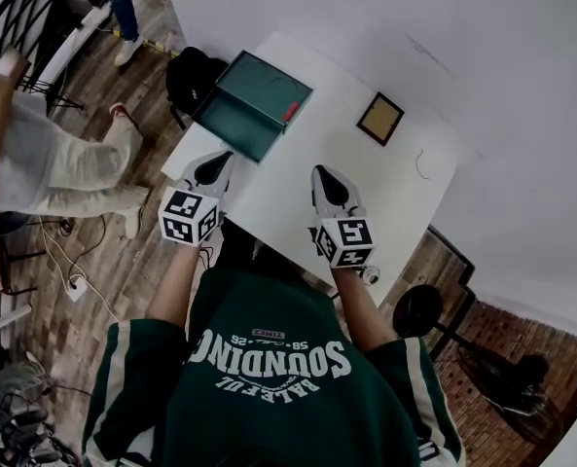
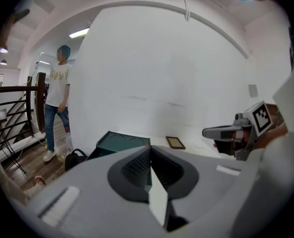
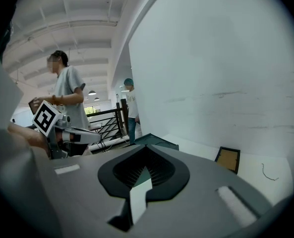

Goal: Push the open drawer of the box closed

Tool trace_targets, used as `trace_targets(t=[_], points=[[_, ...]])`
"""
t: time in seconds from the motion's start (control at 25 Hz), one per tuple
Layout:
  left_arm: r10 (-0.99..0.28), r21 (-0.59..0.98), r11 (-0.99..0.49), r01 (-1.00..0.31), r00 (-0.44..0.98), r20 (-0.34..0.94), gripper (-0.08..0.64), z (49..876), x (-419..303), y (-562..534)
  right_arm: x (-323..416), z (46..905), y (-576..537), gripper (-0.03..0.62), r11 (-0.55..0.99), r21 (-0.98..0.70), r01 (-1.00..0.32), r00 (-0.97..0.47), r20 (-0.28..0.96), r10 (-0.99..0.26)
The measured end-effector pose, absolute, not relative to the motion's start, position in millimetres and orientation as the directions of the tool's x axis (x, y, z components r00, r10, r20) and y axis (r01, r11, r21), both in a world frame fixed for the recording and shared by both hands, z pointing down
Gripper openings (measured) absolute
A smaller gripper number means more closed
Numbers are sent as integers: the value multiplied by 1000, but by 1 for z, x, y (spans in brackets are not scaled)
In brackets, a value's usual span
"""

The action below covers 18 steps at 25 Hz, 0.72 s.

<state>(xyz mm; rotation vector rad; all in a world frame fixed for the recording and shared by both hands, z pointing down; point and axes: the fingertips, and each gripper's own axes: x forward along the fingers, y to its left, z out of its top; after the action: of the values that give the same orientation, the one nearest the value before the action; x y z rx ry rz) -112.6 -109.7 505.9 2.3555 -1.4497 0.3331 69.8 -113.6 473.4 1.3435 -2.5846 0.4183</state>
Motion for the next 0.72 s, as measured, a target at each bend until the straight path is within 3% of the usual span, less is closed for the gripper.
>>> trace_targets(t=[0.72], points=[[-687, 212, -416, -884, 459, 564, 54, 599, -160, -130, 30, 509, -146, 2, 507, -192, -841, -539, 395, -744]])
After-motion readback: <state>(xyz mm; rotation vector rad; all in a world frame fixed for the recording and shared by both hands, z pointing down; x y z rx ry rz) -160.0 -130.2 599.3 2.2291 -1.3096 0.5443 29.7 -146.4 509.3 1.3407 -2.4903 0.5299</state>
